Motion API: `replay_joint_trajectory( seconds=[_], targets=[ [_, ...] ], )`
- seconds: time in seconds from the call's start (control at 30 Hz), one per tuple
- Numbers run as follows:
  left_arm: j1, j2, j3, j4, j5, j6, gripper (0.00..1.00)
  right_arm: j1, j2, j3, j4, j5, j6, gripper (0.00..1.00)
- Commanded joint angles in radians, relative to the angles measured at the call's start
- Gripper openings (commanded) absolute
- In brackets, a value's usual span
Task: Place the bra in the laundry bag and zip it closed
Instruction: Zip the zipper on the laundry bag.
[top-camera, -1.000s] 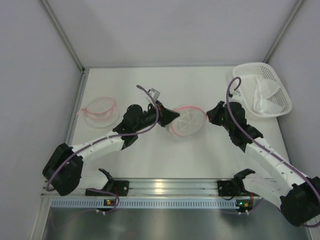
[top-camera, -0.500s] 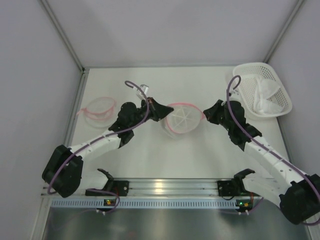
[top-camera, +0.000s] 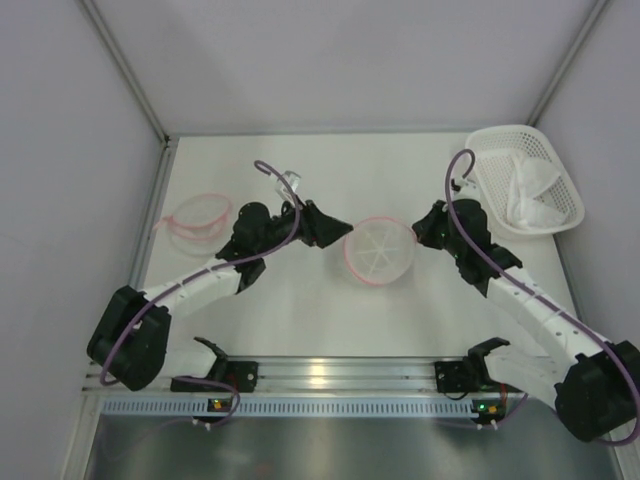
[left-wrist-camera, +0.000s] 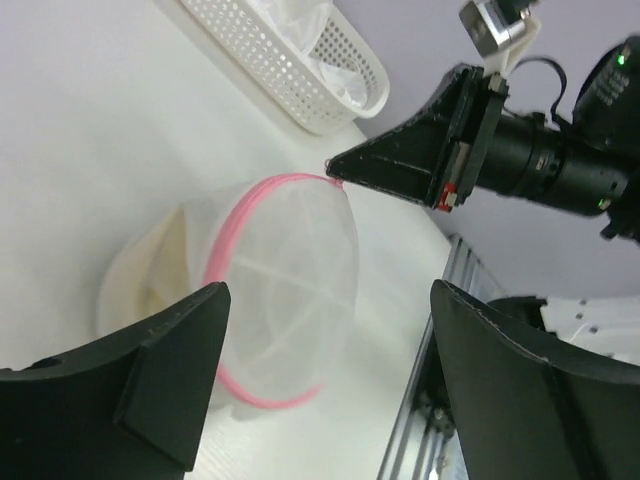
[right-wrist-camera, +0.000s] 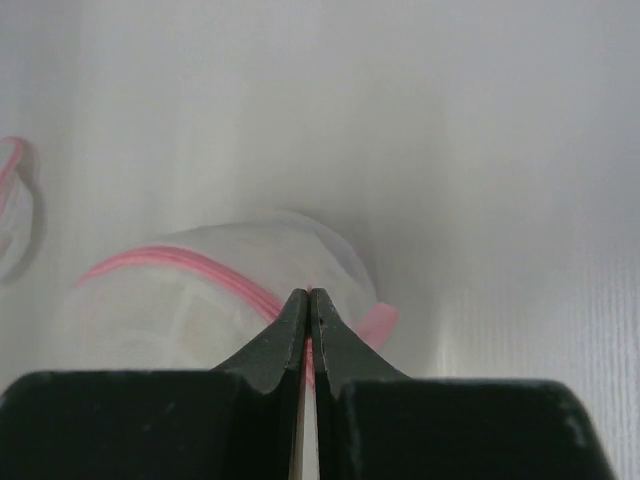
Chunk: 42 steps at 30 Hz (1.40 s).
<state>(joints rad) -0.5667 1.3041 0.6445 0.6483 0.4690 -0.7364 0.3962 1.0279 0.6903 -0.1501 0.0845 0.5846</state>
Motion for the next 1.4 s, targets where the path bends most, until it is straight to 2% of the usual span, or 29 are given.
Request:
replay_joint_trajectory(
  seconds=[0.0,0.13,0.33,0.53,0.73,1.0,1.1,1.17,1.23,1.27,1.33,1.37],
  targets=[
    [0.007,0.02,0.107,-0.059,0.206,0.216,0.89,-0.017,-0.012,0.043,0.018,-0.012,-0.091,0.0],
    [0.007,0.026,0.207,-0.257,0.203,0.4,0.97,-0.013,-0.034,0.046,-0.002,-0.025,-0.063,0.0],
    [0.005,0.17,0.389,-0.407,0.316,0.669,0.97,-0.007,-0.104,-0.052,0.102,-0.106,-0.095,0.0],
    [0.004,0.354,0.579,-0.525,0.388,0.876,0.96,-0.007,-0.126,-0.029,0.092,-0.149,-0.167,0.0],
    [-0.01,0.467,0.704,-0.542,0.473,0.904,0.96,-0.007,-0.137,0.037,0.044,-0.123,-0.221,0.0],
    [-0.133,0.543,0.725,-0.544,0.458,0.899,0.95,-0.007,-0.121,0.058,0.043,-0.149,-0.206,0.0],
    [-0.142,0.57,0.744,-0.544,0.444,0.899,0.93,-0.005,-0.132,0.058,0.044,-0.173,-0.218,0.0],
    [-0.144,0.589,0.757,-0.544,0.454,0.891,0.86,-0.007,-0.141,0.058,0.044,-0.184,-0.218,0.0],
    [-0.142,0.6,0.777,-0.544,0.477,0.879,0.76,-0.007,-0.146,0.058,0.04,-0.177,-0.22,0.0],
    [-0.144,0.601,0.785,-0.544,0.482,0.865,0.53,-0.007,-0.149,0.058,0.034,-0.164,-0.221,0.0],
    [-0.144,0.598,0.784,-0.546,0.471,0.85,0.26,-0.007,-0.152,0.054,0.027,-0.143,-0.216,0.0],
    [-0.144,0.594,0.776,-0.535,0.468,0.844,0.07,-0.008,-0.15,0.054,0.023,-0.103,-0.21,0.0]
  ],
)
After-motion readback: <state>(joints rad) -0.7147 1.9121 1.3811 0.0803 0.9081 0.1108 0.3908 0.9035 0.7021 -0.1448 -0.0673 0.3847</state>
